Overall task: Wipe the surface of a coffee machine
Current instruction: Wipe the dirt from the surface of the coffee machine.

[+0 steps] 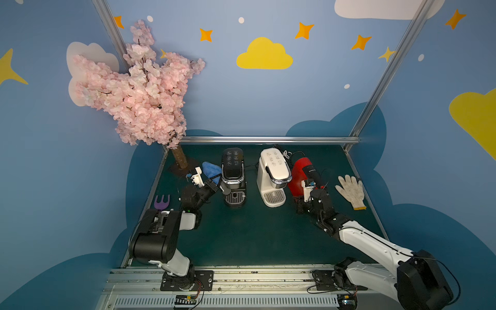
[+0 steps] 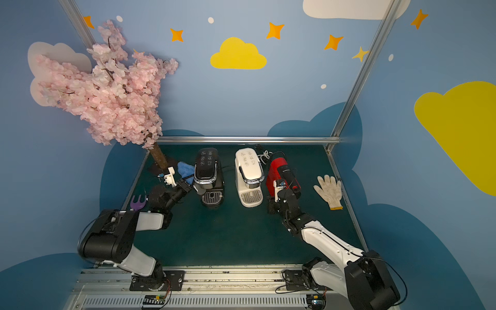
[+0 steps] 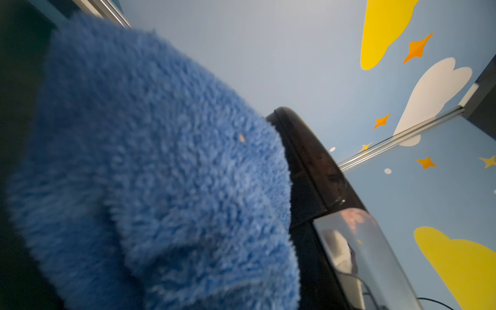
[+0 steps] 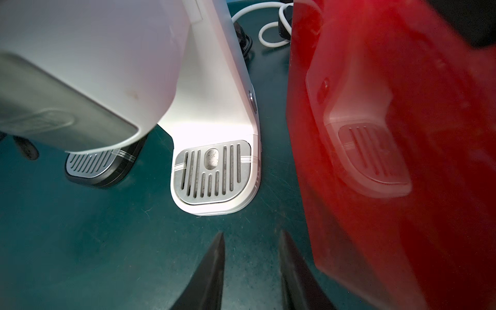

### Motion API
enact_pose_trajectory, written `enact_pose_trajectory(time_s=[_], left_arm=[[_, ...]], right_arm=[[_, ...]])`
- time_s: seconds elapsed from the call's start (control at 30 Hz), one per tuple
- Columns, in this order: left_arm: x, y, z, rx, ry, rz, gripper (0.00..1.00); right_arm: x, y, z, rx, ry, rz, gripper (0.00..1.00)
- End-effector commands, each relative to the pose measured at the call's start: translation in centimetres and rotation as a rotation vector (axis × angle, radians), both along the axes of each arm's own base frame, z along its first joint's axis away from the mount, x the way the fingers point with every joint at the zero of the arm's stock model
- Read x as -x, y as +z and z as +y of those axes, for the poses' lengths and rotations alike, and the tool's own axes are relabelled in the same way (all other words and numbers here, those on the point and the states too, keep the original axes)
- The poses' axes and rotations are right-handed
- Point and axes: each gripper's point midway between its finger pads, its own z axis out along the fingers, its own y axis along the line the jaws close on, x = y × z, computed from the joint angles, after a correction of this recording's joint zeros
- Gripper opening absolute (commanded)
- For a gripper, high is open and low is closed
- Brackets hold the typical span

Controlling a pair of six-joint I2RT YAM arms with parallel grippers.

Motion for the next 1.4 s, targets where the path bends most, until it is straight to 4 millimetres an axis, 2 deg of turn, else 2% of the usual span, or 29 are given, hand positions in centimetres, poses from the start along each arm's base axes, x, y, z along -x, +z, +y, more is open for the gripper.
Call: enact_pose_trajectory(time_s=[0.0,0.1,0.37,0.47,0.63,0.9,1.03,1.37], left_arm=[[-0.4,-1.2,-1.4,0.072,-0.071,0.027,0.03],[-0.7,-2.0,-2.3,0.069,-0.096,0.046,0.03],[-0.7,-2.7,-3.3,0.095,-0.124,0.082,0.03],[-0.1,-3.6,-3.5,0.126,-0.125,0.132,0.03],[1.9,-3.1,-5.5,0.169,-0.161,0.163,0.03],[4.2,-4.5,-7.3,0.196,-0.17,0.238,0.03],[4.4,-4.2,-7.6,0.201,-0.168,0.233,0.03],[2.9,-1.3,-9.5,0.287,-0.16,0.199,0.03]], right_arm=[[-0.2,0.7,0.3,-0.006,0.005,-0.007,0.35],[-0.2,0.8,0.2,-0.003,0.0,-0.008,0.35],[-0.2,0.6,0.3,-0.002,0.002,-0.003,0.35],[-0.2,0.6,0.3,-0.002,0.001,-0.004,0.35],[-0.3,0.6,0.3,-0.001,0.0,-0.005,0.35],[-0.2,0.9,0.4,-0.01,0.005,-0.009,0.35],[-0.1,1.0,0.4,-0.014,0.006,-0.012,0.35],[-0.1,0.9,0.5,-0.011,0.013,-0.009,0.35]])
